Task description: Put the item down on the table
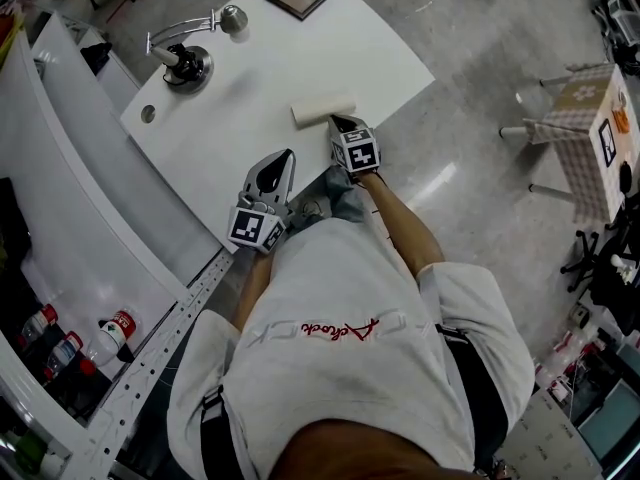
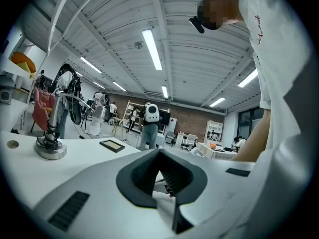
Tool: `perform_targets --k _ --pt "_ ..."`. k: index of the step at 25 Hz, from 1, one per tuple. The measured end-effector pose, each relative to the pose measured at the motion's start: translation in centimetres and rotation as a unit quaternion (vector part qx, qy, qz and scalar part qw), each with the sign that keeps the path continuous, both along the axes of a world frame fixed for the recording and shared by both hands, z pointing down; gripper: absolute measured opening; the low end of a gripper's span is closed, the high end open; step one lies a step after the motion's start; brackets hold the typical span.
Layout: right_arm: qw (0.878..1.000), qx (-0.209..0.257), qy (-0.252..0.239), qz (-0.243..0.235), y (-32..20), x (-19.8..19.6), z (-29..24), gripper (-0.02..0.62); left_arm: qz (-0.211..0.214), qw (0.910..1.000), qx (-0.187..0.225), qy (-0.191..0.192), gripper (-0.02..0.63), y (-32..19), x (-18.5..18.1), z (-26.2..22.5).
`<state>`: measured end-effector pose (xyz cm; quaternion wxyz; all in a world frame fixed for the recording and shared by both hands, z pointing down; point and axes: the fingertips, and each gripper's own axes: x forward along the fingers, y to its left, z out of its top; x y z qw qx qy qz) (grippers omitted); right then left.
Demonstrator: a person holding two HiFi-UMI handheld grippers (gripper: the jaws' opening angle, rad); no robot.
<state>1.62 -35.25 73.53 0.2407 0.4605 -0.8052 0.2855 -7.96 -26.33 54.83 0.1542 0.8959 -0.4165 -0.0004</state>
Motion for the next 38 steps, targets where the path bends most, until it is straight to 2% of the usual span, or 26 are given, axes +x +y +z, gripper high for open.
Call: perform_targets --k 7,12,19,26,32,38 --pt "0.994 0.094 -0.050 0.005 0.4 -0.7 -6.6 0.006 0.014 0.9997 0.017 -0.008 0.005 0.5 0.3 -0.8" --pt "0.982 0.172 -0.073 -0.006 2.8 -1.6 -12.4 0.006 0.024 0.9992 0.029 -0.009 0.005 1.3 0.5 -1.6" --pt "0.967 0.241 -0.087 -0.003 7.6 -1.5 -17.0 0.006 0.038 0.9980 0.050 -0.011 0.005 3.1 0.9 -2.6" --pt "0.959 0.270 -0.090 0.011 11.9 -1.2 -18.8 0.005 0.048 0.9966 0.067 -0.010 0.005 5.5 0.8 -3.2" --pt "0.950 0.301 -0.088 -0.009 15.0 -2.1 -20.6 0.005 0.063 0.9951 0.075 -0.011 0.005 8.0 0.7 -3.0" --pt "0.945 0.316 -0.083 -0.019 17.0 -2.7 -21.7 0.005 0.059 0.9950 0.081 -0.011 0.005 9.9 0.4 -3.4"
